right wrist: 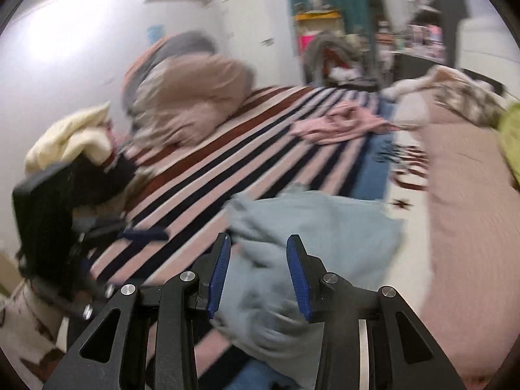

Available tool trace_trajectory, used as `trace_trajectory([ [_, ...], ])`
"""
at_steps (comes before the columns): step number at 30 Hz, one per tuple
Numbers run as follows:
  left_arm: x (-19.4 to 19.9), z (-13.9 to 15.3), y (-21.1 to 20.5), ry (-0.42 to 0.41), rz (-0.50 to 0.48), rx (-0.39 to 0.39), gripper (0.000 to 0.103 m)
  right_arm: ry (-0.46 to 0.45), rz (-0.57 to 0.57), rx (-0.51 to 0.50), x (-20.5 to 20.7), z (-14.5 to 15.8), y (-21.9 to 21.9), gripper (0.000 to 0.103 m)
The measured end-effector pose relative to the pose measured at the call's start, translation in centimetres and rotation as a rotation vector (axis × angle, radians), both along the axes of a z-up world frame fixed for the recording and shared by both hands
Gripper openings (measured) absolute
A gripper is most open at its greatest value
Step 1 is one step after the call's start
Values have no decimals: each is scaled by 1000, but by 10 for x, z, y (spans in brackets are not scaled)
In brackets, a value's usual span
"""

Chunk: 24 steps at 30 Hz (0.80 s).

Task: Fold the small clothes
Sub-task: 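Lower the shirt bundle onto the blanket and open the left gripper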

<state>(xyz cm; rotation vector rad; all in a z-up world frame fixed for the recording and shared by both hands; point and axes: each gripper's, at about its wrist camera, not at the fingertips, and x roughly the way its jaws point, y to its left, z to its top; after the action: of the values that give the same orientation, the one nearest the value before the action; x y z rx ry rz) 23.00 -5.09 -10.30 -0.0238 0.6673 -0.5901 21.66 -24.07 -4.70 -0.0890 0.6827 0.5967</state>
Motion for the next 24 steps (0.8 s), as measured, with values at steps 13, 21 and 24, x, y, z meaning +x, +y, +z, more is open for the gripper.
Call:
trace_trajectory([
  [13,14,-22,31,35,66,-68,69,111,-82,-288,38,-45,34,6],
  [21,16,-18,6,33,39,-53,69,148,-248,-283,38,-57,-29,6],
  [24,22,-19,-7,42,25,-43,69,177,-281,-265,33,-70,-50,6],
])
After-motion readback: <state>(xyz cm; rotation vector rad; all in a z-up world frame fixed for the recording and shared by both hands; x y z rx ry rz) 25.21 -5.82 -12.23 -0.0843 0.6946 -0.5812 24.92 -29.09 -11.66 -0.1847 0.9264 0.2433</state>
